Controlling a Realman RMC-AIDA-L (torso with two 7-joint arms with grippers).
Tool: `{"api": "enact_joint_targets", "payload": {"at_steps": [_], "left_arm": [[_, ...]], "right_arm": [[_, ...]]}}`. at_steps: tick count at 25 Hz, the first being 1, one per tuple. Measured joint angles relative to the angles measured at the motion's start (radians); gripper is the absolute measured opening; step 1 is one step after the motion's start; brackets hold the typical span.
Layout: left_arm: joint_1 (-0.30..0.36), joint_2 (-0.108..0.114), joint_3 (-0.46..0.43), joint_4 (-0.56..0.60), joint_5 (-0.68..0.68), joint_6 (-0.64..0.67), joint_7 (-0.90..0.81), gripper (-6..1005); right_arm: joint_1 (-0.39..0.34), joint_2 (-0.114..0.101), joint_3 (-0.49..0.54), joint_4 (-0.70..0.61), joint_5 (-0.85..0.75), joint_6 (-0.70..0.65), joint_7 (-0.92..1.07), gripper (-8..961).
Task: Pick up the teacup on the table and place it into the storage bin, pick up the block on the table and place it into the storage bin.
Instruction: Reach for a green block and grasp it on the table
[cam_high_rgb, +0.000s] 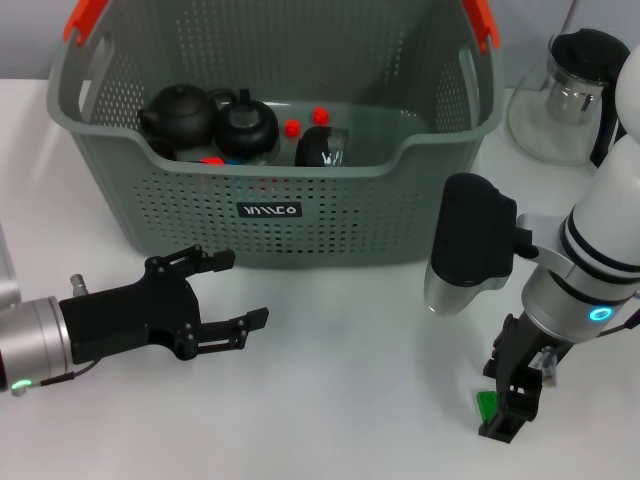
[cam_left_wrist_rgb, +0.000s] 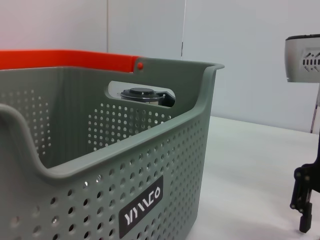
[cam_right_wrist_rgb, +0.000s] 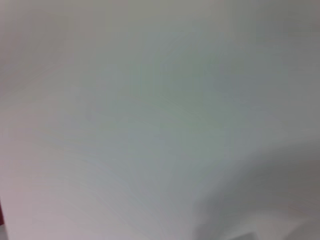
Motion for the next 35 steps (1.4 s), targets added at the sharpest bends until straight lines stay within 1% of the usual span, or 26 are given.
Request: {"api": "enact_joint_targets", "payload": {"at_steps": [16, 25, 30, 35], "left_arm": [[0.003, 0.0, 0.0, 0.0, 0.0, -0.002, 0.0, 860], [0.003, 0.0, 0.0, 0.0, 0.0, -0.002, -0.007, 860], [0.003, 0.001, 0.0, 0.0, 0.0, -0.001, -0.019, 860], [0.001, 0.003, 0.0, 0.0, 0.0, -0.001, -0.026, 860]], "right_arm": [[0.0, 0.001, -0.044, -0.001, -0.003, 0.003, 0.016, 748], [-0.001, 0.001, -0.055, -0.037, 0.003, -0.017, 0.025, 727], [-0.003, 0.001, -0.076, -0.041, 0.002, -0.029, 0.021, 536], [-0.011, 0.0, -0.089, -0.07, 0.0, -0.024, 0.035, 321]]}}
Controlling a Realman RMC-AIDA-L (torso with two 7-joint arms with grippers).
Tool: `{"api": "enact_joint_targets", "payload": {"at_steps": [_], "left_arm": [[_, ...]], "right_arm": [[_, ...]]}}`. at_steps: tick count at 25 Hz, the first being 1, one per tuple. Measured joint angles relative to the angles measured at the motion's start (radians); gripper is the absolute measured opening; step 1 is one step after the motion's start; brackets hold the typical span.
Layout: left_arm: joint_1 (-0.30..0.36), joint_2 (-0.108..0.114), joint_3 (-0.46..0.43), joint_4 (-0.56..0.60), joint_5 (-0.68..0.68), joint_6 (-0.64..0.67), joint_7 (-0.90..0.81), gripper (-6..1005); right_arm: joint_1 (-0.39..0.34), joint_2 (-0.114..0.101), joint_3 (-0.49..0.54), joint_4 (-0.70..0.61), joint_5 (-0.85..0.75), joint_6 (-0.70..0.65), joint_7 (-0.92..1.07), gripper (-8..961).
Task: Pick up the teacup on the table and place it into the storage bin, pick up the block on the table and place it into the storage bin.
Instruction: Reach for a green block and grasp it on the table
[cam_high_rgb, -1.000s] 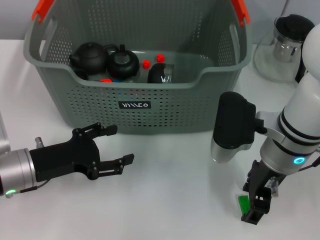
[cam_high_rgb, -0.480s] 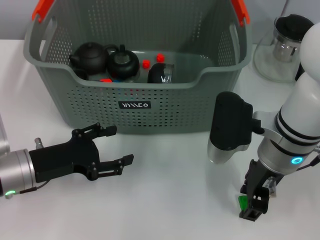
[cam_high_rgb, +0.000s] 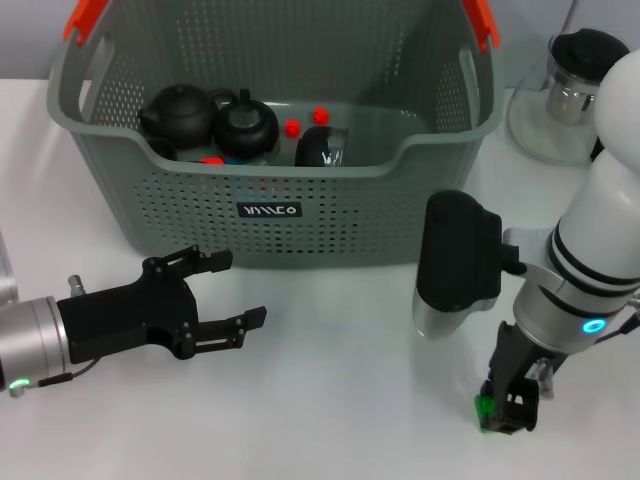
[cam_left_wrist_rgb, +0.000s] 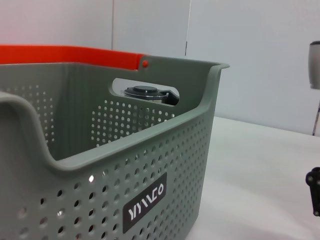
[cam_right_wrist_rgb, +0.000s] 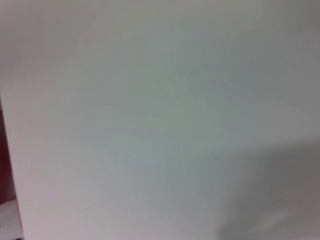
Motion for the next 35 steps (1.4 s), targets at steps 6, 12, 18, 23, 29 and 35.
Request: {"api": "enact_joint_targets", "payload": {"at_steps": [6, 12, 18, 23, 29, 35], "left_arm": [[-0.001, 0.0, 0.0, 0.001, -0.001, 0.0, 0.0, 860], [-0.002, 0.0, 0.0, 0.003, -0.001, 0.0, 0.0, 860], [-0.003, 0.001, 0.0, 0.003, -0.002, -0.006, 0.0, 860], [-0.006, 0.002, 0.0, 0.003, -0.002, -0.01, 0.0, 860], [-0.006, 0.002, 0.0, 0.004, -0.002, -0.012, 0.0, 860], [-0.006, 0.002, 0.003, 0.0, 0.002, -0.032, 0.0, 860]], "right_arm": [[-0.015, -0.003, 0.008, -0.047, -0.003, -0.007, 0.008, 319], [-0.039, -0.006, 0.084, -0.122, 0.003, -0.017, -0.003, 315], [-0.079, -0.008, 0.227, -0.205, 0.039, -0.054, -0.047, 181], [-0.08, -0.007, 0.246, -0.2, 0.039, -0.087, -0.048, 121], [-0.065, -0.007, 0.288, -0.192, 0.039, -0.155, 0.02, 131], [-0.043, -0.007, 0.31, -0.138, 0.037, -0.203, 0.076, 294]]}}
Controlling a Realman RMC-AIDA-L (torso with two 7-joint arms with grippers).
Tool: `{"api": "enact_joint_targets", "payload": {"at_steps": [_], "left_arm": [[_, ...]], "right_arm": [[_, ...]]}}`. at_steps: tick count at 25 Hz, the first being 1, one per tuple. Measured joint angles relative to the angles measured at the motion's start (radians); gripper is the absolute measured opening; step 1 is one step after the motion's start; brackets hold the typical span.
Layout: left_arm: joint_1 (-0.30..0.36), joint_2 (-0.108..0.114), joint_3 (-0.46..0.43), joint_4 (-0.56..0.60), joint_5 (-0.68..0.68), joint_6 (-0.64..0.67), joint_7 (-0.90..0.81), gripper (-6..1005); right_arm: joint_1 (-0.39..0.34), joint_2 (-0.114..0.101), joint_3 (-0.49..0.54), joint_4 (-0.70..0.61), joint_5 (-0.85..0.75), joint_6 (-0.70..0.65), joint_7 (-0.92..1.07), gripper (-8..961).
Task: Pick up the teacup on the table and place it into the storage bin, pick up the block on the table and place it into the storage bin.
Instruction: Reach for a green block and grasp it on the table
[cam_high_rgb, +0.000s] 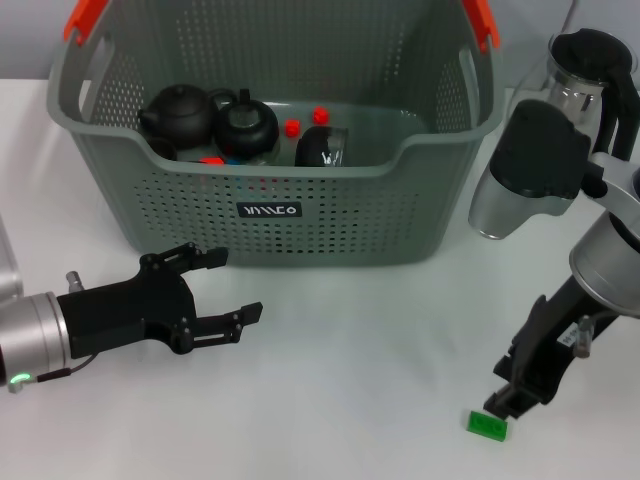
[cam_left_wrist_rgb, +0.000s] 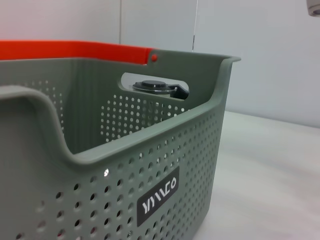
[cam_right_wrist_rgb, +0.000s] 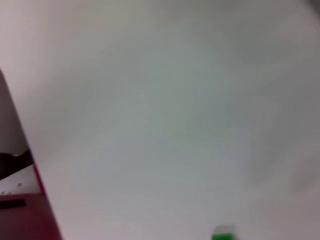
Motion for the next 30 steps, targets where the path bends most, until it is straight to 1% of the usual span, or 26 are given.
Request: {"api": "enact_joint_targets", "payload": {"at_steps": [3, 9, 13, 22, 30], "left_arm": [[0.0, -0.001, 0.002, -0.001, 0.005, -0.005, 0.001, 860], [0.002, 0.0, -0.001, -0.002, 0.007, -0.006, 0.0, 860], [0.001, -0.001, 0.001, -0.002, 0.008, -0.006, 0.0, 860], [0.001, -0.001, 0.0, -0.002, 0.008, -0.006, 0.0, 860], [0.0, 0.0, -0.002, -0.001, 0.004, -0.006, 0.0, 860]], "right_arm": [[-0.003, 0.004, -0.012, 0.011, 0.001, -0.005, 0.001, 364], [-0.013, 0.005, -0.101, 0.054, -0.002, 0.056, 0.023, 482], [-0.009, 0.006, -0.142, 0.082, -0.003, 0.093, 0.033, 476], [-0.013, 0.004, -0.245, 0.085, -0.009, 0.178, 0.059, 475], [-0.013, 0.006, -0.277, 0.086, -0.014, 0.204, 0.07, 453]]}}
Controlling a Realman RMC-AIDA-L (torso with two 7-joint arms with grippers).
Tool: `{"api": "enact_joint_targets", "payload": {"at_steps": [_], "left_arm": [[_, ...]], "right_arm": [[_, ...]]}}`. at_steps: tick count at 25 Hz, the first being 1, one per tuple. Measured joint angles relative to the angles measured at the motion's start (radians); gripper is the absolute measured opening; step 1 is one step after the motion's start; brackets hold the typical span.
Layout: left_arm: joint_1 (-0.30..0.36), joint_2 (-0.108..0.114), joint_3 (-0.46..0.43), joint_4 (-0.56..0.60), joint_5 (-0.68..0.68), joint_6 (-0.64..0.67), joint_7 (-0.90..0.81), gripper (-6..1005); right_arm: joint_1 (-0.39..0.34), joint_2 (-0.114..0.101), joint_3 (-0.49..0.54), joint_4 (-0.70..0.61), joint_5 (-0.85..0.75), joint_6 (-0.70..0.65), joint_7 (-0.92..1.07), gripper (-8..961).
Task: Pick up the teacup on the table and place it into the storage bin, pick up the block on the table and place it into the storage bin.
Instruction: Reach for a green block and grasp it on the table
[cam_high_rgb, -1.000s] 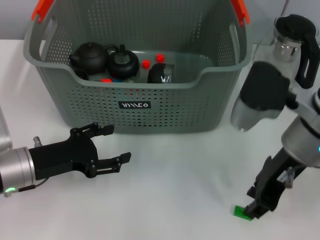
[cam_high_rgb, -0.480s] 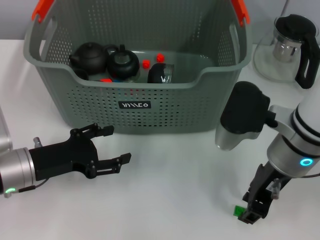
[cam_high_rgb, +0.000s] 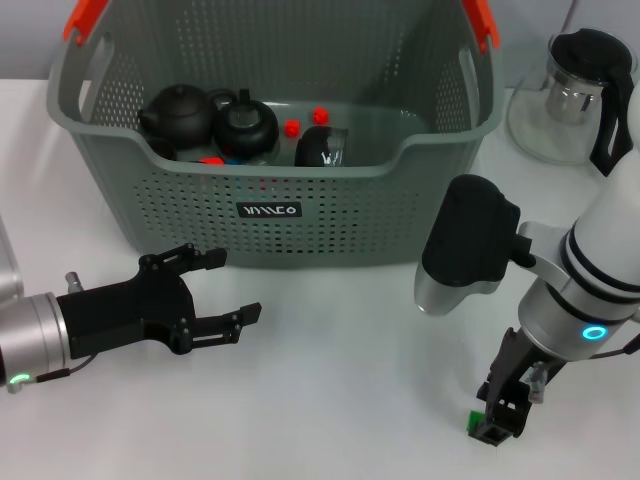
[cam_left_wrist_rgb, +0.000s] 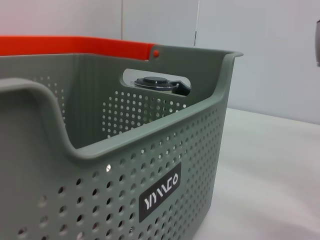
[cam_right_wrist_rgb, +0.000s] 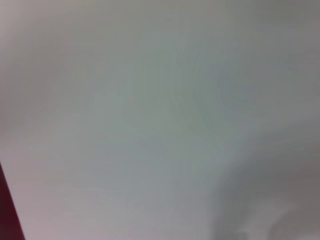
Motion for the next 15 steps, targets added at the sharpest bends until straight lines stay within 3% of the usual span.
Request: {"api": "enact_joint_targets", "payload": {"at_steps": [15], "left_arm": [[0.0, 0.0, 0.0, 0.001, -0.003, -0.01, 0.0, 860]], "right_arm": [[0.001, 0.002, -0.027, 0.018, 0.001, 0.014, 0.002, 454]]}}
